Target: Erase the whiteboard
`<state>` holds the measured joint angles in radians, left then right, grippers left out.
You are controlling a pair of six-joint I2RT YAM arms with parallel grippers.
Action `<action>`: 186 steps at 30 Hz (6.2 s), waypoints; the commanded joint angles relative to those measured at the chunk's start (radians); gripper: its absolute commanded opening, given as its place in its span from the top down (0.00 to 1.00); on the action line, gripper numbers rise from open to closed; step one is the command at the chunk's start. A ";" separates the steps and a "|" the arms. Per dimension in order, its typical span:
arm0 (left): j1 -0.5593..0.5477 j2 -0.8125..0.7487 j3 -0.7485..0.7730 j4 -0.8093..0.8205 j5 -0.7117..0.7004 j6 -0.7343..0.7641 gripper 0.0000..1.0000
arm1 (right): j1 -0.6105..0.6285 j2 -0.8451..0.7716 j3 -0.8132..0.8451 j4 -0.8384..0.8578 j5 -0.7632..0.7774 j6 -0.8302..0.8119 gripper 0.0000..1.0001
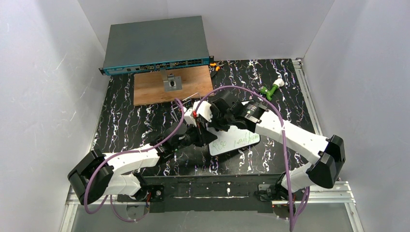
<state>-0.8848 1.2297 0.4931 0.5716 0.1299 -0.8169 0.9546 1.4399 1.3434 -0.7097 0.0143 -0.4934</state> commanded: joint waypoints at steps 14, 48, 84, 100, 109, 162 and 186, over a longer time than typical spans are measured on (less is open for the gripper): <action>-0.001 0.004 0.013 -0.017 0.013 0.047 1.00 | 0.007 -0.006 0.021 -0.033 -0.210 -0.057 0.99; 0.007 0.002 -0.034 0.046 0.042 0.034 1.00 | -0.156 -0.032 -0.028 0.061 -0.124 0.033 0.99; 0.009 0.059 -0.011 0.089 0.117 0.068 1.00 | -0.229 -0.041 -0.033 -0.016 -0.430 0.044 0.99; 0.013 0.081 -0.005 0.097 0.127 0.062 1.00 | -0.301 -0.028 -0.019 0.082 -0.198 0.153 0.99; 0.013 0.083 -0.005 0.099 0.129 0.054 1.00 | -0.264 -0.049 -0.049 -0.043 -0.459 0.005 0.99; 0.015 0.073 0.002 0.101 0.149 0.051 1.00 | -0.289 -0.066 -0.095 -0.075 -0.461 -0.067 0.99; 0.019 0.080 0.000 0.105 0.148 0.057 1.00 | -0.323 -0.087 -0.141 -0.014 -0.390 -0.061 0.99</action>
<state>-0.8600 1.3056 0.4778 0.6868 0.2543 -0.8314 0.6235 1.3769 1.2224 -0.6796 -0.2249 -0.4919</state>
